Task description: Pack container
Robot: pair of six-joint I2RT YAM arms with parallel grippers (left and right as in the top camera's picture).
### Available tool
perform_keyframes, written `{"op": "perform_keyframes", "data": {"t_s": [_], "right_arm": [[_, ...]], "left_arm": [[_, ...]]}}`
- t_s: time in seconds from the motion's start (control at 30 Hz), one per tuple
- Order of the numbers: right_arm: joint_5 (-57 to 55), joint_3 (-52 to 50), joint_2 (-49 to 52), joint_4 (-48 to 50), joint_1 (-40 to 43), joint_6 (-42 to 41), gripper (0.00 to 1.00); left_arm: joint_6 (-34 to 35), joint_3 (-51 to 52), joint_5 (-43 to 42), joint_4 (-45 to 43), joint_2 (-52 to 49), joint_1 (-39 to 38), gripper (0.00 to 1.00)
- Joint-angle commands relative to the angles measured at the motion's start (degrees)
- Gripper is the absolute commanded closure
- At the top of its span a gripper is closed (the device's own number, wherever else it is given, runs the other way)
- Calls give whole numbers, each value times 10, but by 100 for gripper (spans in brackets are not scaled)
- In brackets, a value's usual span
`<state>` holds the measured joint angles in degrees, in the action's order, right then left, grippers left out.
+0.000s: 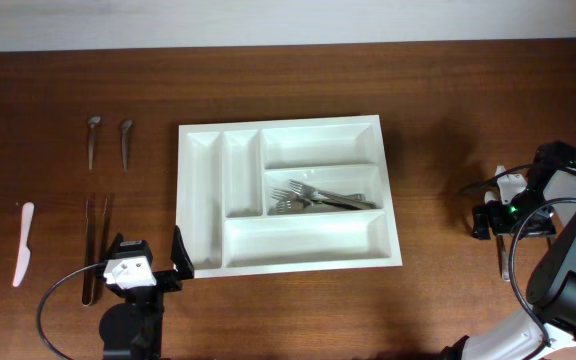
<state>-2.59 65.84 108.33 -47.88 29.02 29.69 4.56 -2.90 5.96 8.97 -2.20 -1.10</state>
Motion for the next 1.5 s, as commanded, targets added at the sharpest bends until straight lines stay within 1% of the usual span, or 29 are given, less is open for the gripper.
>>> {"op": "perform_keyframes", "data": {"t_s": [0.0,0.1,0.17,0.23,0.37,0.43,0.53,0.6,0.63,0.73,0.8,0.87,1.07,1.2,1.3,1.37,1.47], "right_arm": [[-33,1,26,6,-7,-17,1],[-38,1,26,6,-7,-21,0],[-37,1,26,4,-7,-21,5],[-38,1,26,2,-7,-21,13],[-53,1,26,-1,-7,-29,20],[-59,1,26,-2,-7,-32,26],[-59,1,26,-3,-7,-32,36],[-59,1,26,-3,-7,-32,45],[-59,1,26,-3,-7,-32,48],[-58,1,26,-2,-7,-32,65],[-58,1,26,-1,-7,-32,73],[-58,1,26,-1,-7,-32,74],[-56,1,26,0,-7,-32,81],[-55,1,26,0,-7,-32,82],[-54,1,26,1,-13,-32,86],[-54,1,26,2,-17,-32,90],[-55,1,26,4,-24,-32,91]], "left_arm": [[1,3,-6,-2,2,-2,1],[1,3,-6,-2,2,-2,1],[1,3,-6,-2,2,-2,1],[1,3,-6,-2,2,-2,1],[1,3,-6,-2,2,-2,1],[1,3,-6,-2,2,-2,1],[1,3,-6,-2,2,-2,1],[1,3,-6,-2,2,-2,1],[1,3,-6,-2,2,-2,1],[1,3,-6,-2,2,-2,1],[1,3,-6,-2,2,-2,1],[1,3,-6,-2,2,-2,1],[1,3,-6,-2,2,-2,1],[1,3,-6,-2,2,-2,1],[1,3,-6,-2,2,-2,1],[1,3,-6,-2,2,-2,1],[1,3,-6,-2,2,-2,1]]}}
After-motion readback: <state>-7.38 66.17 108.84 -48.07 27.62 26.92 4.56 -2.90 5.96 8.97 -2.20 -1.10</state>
